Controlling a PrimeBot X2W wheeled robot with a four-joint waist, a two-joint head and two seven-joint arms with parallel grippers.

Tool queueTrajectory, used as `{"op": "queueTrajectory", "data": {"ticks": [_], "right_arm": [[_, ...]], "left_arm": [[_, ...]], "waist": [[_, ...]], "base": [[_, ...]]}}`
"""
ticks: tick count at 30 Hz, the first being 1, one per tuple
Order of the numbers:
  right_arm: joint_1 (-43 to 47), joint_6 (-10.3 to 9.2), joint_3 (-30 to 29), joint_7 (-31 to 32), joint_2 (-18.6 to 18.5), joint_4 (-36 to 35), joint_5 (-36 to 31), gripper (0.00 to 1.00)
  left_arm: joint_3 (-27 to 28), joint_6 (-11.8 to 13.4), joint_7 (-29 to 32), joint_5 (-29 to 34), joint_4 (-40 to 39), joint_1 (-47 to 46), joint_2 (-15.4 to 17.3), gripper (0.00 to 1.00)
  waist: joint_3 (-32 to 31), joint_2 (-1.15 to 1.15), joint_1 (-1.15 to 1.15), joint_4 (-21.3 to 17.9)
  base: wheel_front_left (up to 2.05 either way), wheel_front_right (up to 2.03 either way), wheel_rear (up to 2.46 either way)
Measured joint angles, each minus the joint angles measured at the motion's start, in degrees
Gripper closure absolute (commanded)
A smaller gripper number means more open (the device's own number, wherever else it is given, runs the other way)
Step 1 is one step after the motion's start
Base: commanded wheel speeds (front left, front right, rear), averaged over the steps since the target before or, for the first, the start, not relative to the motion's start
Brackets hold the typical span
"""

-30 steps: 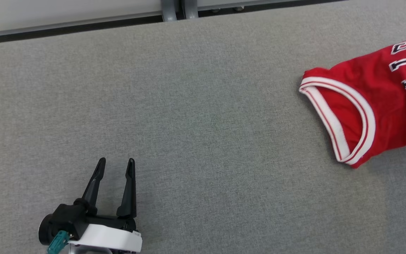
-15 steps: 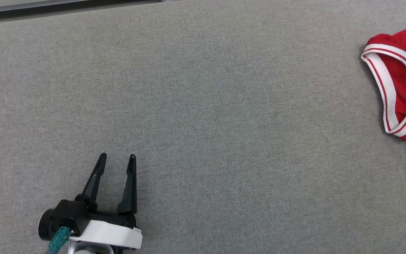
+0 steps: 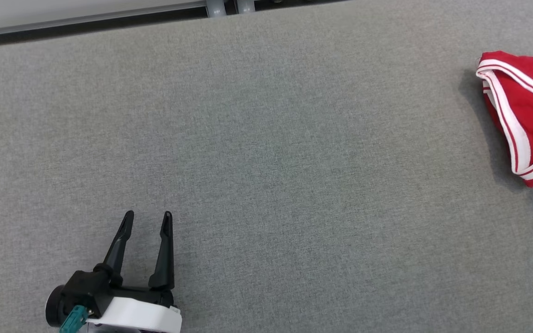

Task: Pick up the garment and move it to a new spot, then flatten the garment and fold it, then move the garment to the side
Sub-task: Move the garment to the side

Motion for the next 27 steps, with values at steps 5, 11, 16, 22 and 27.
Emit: {"op": "queueTrajectory", "data": {"ticks": [5, 11, 16, 22, 27], "right_arm": [[5.96, 0.01, -0.65, -11.55, 2.31, -4.32, -1.89, 0.00], [19.96, 0.01, -4.66, -24.87, 11.58, -7.48, -7.53, 0.00], [32.16, 0.01, -6.33, -32.63, 21.69, -10.59, -11.99, 0.00], [41.45, 0.01, -9.00, -37.35, 31.64, -14.05, -18.28, 0.00], [46.38, 0.01, -9.44, -37.84, 37.54, -15.56, -21.58, 0.00]], "left_arm": [[0.43, 0.22, 0.00, -1.81, 0.05, 1.83, 0.00, 0.00], [1.78, 2.32, 0.00, -5.23, 0.94, 6.58, 0.02, 0.00], [3.39, 3.86, 0.00, -6.28, 1.47, 11.24, 0.04, 0.00], [5.32, 4.89, 0.00, -4.80, 2.86, 12.96, 0.02, 0.00], [5.88, 4.53, 0.00, -3.96, 4.22, 13.00, 0.04, 0.00]], "waist": [[-3.83, 0.00, 0.00, 0.08], [-10.56, 0.00, 0.00, 1.18], [-16.49, 0.00, 0.00, 2.76], [-20.54, 0.00, 0.00, 6.08], [-21.91, 0.00, 0.00, 8.42]], "base": [[0.00, 0.00, 0.00], [0.00, 0.00, 0.00], [0.00, 0.00, 0.00], [0.00, 0.00, 0.00], [0.00, 0.00, 0.00]]}}
